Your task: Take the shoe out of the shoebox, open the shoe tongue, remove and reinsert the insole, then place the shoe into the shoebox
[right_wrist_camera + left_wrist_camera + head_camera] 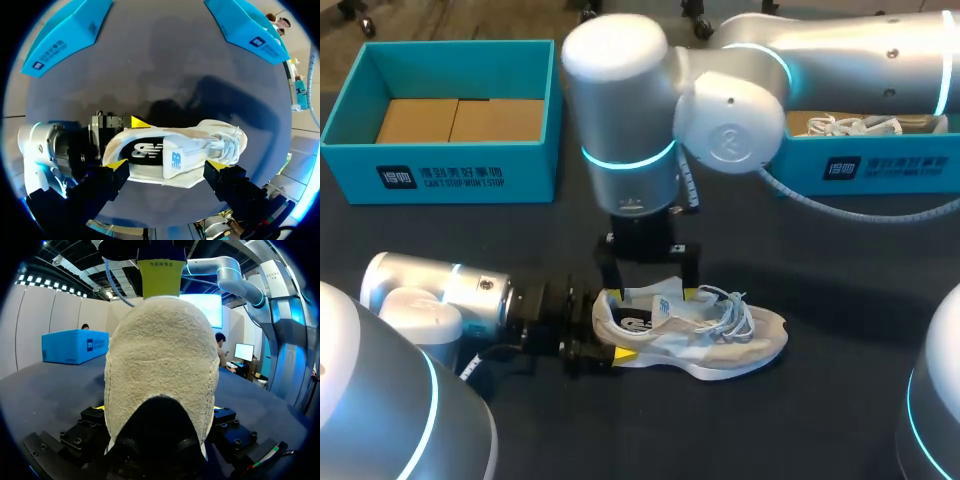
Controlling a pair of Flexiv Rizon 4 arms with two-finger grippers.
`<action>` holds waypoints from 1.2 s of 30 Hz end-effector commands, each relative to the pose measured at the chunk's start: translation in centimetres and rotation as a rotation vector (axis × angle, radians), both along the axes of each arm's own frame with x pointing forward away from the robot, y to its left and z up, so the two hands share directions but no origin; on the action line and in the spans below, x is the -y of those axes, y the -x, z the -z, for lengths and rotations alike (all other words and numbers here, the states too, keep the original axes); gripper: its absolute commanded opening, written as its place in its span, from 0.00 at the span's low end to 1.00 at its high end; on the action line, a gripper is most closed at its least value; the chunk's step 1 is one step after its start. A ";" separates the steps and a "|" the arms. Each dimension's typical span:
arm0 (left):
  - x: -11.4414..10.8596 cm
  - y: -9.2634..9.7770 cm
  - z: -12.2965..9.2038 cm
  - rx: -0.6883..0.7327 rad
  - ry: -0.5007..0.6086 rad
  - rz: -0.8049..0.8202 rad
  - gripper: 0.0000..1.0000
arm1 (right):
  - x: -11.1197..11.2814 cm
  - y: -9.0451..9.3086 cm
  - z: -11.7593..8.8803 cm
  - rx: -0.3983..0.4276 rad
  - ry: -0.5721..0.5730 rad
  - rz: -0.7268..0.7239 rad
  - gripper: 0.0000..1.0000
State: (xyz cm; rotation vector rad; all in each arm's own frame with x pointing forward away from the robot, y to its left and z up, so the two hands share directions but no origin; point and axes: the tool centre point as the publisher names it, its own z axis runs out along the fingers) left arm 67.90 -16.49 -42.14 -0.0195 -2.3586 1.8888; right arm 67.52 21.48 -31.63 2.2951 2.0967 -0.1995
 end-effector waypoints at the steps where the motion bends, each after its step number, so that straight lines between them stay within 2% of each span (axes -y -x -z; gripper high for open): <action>1: 0.2 -0.3 0.5 0.000 -0.001 0.000 0.00 | -0.8 0.8 0.5 0.155 0.137 0.379 1.00; 11: 0.2 -0.3 0.5 0.000 -0.001 0.000 0.00 | 0.0 1.5 1.9 0.209 0.180 0.395 1.00; 27: 0.2 -0.3 0.5 0.000 -0.001 0.000 0.00 | 2.4 1.7 3.1 0.220 0.224 0.485 1.00; 36: 0.2 -0.3 0.5 0.000 -0.001 0.000 0.00 | 3.9 1.1 3.8 0.232 0.213 0.493 1.00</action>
